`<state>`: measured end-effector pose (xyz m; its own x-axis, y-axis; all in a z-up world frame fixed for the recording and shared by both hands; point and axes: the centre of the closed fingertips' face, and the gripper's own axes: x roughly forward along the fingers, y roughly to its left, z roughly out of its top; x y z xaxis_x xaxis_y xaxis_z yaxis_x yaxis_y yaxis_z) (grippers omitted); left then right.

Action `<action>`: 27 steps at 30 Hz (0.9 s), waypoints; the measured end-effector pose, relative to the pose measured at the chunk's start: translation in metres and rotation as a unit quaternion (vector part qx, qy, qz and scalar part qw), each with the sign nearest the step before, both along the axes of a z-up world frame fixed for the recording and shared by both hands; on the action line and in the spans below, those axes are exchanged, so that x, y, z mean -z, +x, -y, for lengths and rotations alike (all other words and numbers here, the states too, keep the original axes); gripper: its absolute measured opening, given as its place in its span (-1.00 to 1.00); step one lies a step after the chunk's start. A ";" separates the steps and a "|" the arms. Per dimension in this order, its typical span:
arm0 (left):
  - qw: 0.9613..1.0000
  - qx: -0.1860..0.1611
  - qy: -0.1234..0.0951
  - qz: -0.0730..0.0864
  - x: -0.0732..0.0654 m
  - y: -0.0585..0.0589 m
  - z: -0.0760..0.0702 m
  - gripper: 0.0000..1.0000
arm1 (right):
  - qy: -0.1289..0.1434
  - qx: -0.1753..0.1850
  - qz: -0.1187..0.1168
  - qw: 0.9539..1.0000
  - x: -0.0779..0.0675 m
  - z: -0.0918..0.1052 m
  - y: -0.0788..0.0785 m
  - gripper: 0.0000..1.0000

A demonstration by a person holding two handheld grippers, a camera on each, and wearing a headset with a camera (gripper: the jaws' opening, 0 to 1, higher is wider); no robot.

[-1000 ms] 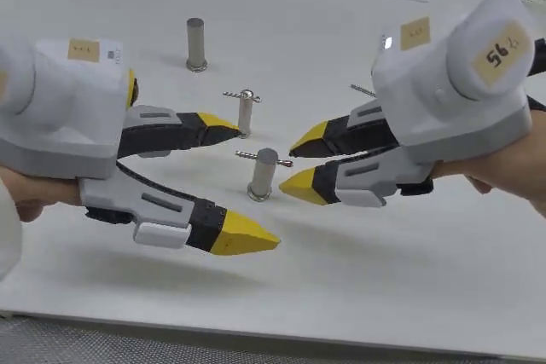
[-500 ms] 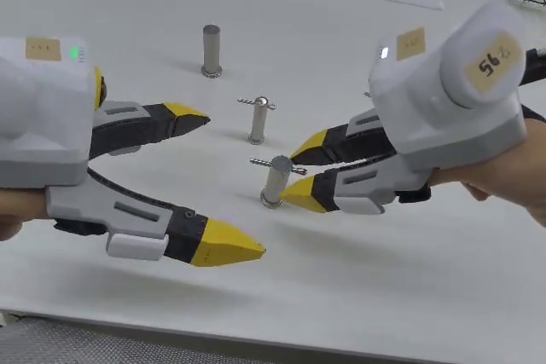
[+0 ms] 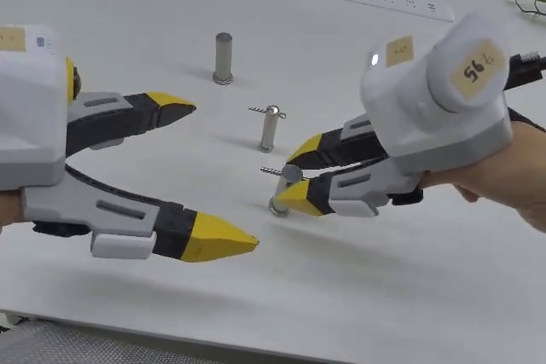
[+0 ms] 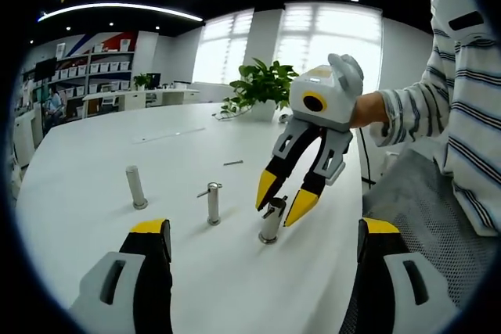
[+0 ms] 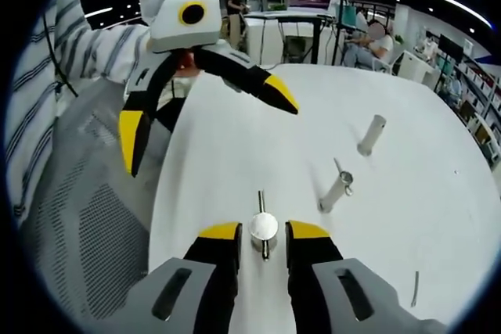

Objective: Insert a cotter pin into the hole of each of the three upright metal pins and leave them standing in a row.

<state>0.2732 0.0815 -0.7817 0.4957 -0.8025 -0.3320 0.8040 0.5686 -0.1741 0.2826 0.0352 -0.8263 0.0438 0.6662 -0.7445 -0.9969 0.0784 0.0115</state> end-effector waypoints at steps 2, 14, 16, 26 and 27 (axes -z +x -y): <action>1.000 -0.001 0.007 0.001 0.000 -0.001 -0.002 0.99 | -0.003 -0.003 -0.001 1.000 0.002 0.000 0.000 -0.53; 1.000 -0.014 0.023 -0.007 0.007 -0.005 -0.012 0.99 | -0.013 -0.018 -0.001 1.000 0.008 -0.002 -0.001 -0.66; 0.999 -0.016 0.030 -0.008 0.010 -0.006 -0.014 0.99 | -0.015 -0.018 -0.003 1.000 0.008 -0.002 -0.001 -0.68; 0.999 -0.019 0.044 -0.023 0.017 -0.009 -0.019 0.99 | -0.022 -0.027 -0.008 0.999 0.009 0.001 -0.001 -0.70; 0.999 -0.019 0.045 -0.022 0.018 -0.009 -0.019 0.99 | -0.024 -0.029 -0.004 0.999 0.009 0.001 0.000 -0.71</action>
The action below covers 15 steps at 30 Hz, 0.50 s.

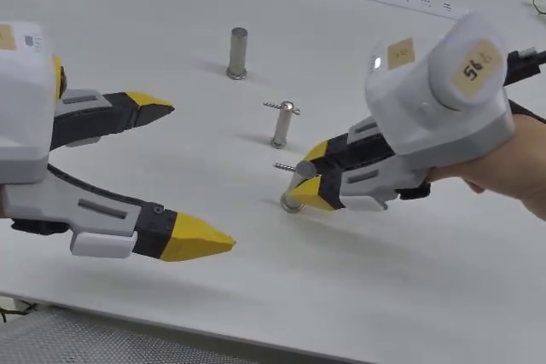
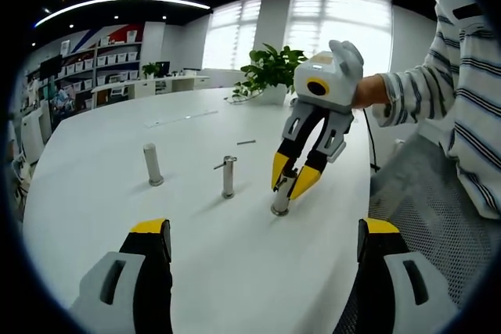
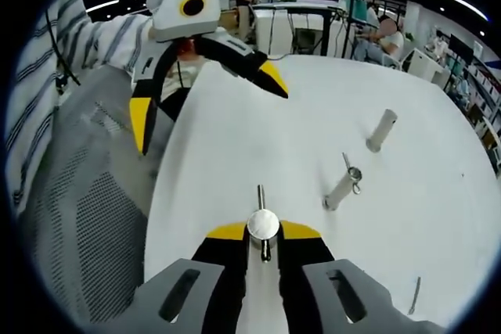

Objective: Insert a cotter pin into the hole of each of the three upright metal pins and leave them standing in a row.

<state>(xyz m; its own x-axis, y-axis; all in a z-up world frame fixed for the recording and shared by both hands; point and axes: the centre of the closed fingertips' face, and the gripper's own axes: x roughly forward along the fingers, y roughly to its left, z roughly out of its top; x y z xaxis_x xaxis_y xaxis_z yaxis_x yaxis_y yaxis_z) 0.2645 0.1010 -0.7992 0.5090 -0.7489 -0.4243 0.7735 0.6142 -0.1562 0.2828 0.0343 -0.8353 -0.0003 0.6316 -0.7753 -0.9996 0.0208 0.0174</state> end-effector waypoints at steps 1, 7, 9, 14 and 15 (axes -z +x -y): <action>1.000 -0.001 0.000 0.000 0.000 0.000 0.000 0.99 | -0.002 -0.001 0.002 1.000 0.000 0.000 0.001 -0.71; 1.000 -0.010 -0.002 0.009 -0.003 0.003 -0.003 0.99 | -0.011 -0.011 0.013 1.000 0.000 0.007 0.009 -0.72; 1.000 -0.008 -0.004 0.015 -0.005 0.003 -0.003 0.99 | -0.017 -0.017 0.018 1.000 0.000 0.012 0.013 -0.73; 1.000 -0.012 -0.005 0.016 -0.006 0.004 -0.003 0.99 | -0.017 -0.009 0.016 1.000 -0.001 0.024 0.027 -0.73; 1.000 -0.013 -0.008 0.015 -0.006 0.004 -0.003 0.99 | -0.017 -0.009 0.016 1.000 -0.001 0.027 0.030 -0.73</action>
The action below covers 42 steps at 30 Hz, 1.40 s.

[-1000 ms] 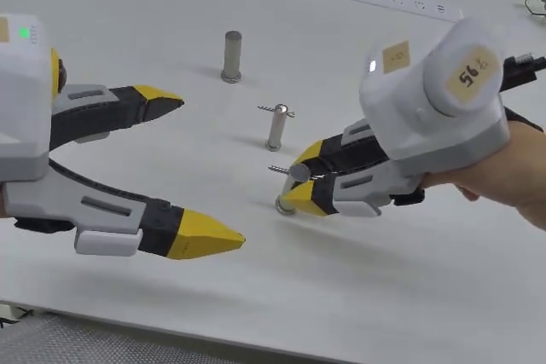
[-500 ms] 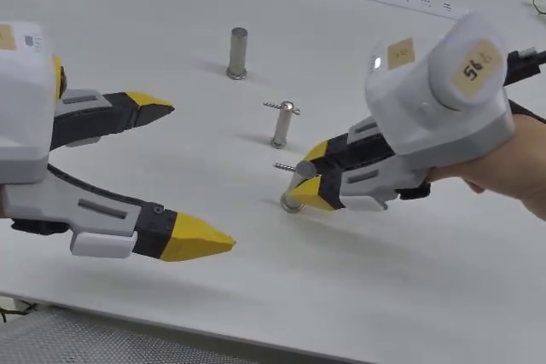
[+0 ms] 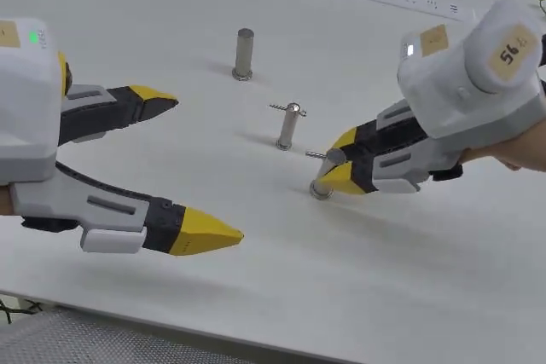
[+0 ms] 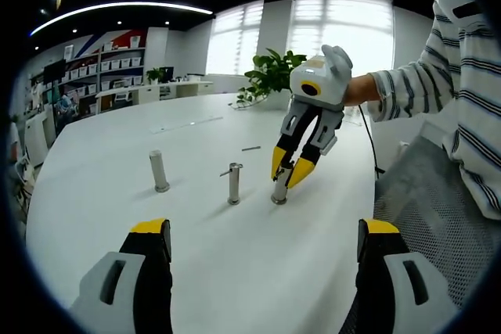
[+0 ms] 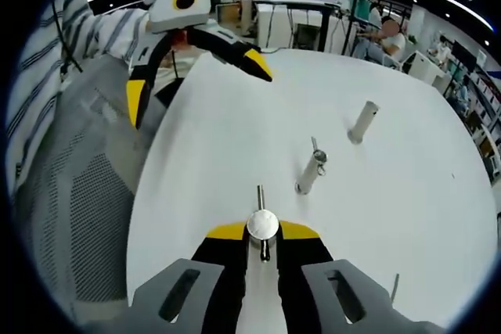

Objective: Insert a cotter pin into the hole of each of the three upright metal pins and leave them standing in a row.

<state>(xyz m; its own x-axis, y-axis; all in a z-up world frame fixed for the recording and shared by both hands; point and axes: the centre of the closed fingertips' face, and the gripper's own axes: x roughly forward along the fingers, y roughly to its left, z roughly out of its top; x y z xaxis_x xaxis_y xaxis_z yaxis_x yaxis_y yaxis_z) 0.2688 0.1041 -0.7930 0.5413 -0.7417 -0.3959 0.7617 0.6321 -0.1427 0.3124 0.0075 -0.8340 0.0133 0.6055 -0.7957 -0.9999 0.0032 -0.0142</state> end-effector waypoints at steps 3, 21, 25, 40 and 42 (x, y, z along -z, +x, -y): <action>1.000 -0.002 0.000 -0.003 0.001 0.000 0.000 0.99 | 0.002 0.008 -0.004 1.000 0.000 0.006 0.007 -0.73; 1.000 0.000 -0.002 -0.029 0.007 -0.006 0.001 0.96 | 0.017 0.030 -0.006 0.999 -0.002 0.023 0.038 -0.73; 1.000 0.013 0.002 -0.026 0.006 -0.009 0.004 0.99 | 0.018 0.033 -0.004 0.999 -0.003 0.023 0.040 -0.73; 1.000 0.012 0.008 -0.028 0.004 -0.010 0.003 0.99 | 0.024 0.027 0.000 0.999 -0.001 0.026 0.043 -0.70; 1.000 0.010 0.009 -0.028 0.004 -0.009 0.003 0.99 | 0.011 0.022 0.009 1.000 0.004 0.028 0.043 -0.69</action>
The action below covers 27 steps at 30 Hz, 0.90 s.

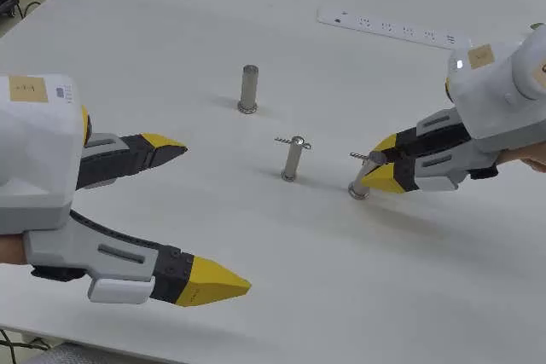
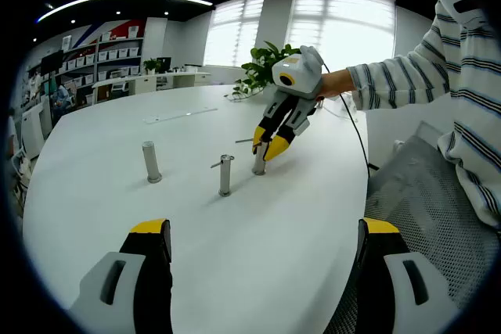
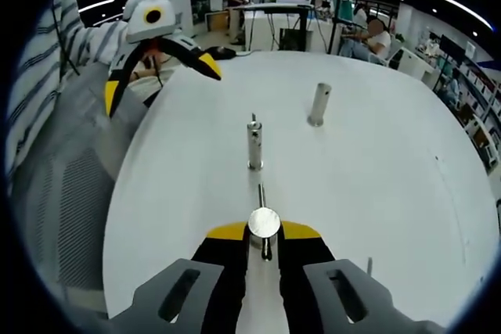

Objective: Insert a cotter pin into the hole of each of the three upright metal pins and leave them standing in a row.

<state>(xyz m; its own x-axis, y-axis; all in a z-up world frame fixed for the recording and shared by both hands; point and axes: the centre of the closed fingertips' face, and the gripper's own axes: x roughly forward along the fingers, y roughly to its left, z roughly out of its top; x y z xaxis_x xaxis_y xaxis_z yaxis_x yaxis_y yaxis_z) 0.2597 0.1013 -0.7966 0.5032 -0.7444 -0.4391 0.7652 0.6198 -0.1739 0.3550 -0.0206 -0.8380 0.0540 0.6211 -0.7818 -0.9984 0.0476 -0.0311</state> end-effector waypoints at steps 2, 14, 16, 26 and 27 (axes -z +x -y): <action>1.000 -0.001 0.002 -0.003 0.000 0.000 0.000 0.99 | -0.003 0.000 0.006 1.000 0.003 0.001 -0.001 -0.58; 1.000 0.008 0.018 -0.002 0.000 -0.003 -0.002 0.93 | 0.054 0.098 -0.007 0.994 -0.006 0.030 -0.003 -0.31; 1.000 0.003 0.019 -0.005 0.000 -0.001 -0.003 0.93 | 0.061 0.114 -0.006 0.992 -0.007 0.039 -0.006 -0.27; 1.000 0.002 0.015 -0.001 -0.006 0.006 0.002 0.92 | 0.119 0.198 -0.009 0.973 -0.028 0.064 -0.024 0.08; 1.000 0.003 0.016 0.000 -0.007 0.006 0.003 0.92 | 0.121 0.201 -0.008 0.972 -0.028 0.064 -0.024 0.13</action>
<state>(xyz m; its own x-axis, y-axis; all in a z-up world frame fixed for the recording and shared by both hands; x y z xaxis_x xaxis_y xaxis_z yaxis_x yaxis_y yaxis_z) 0.2661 0.0987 -0.7901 0.4990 -0.7327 -0.4628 0.7682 0.6211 -0.1550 0.3308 -0.0850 -0.8096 0.3192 0.7186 -0.6178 -0.8980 0.4377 0.0453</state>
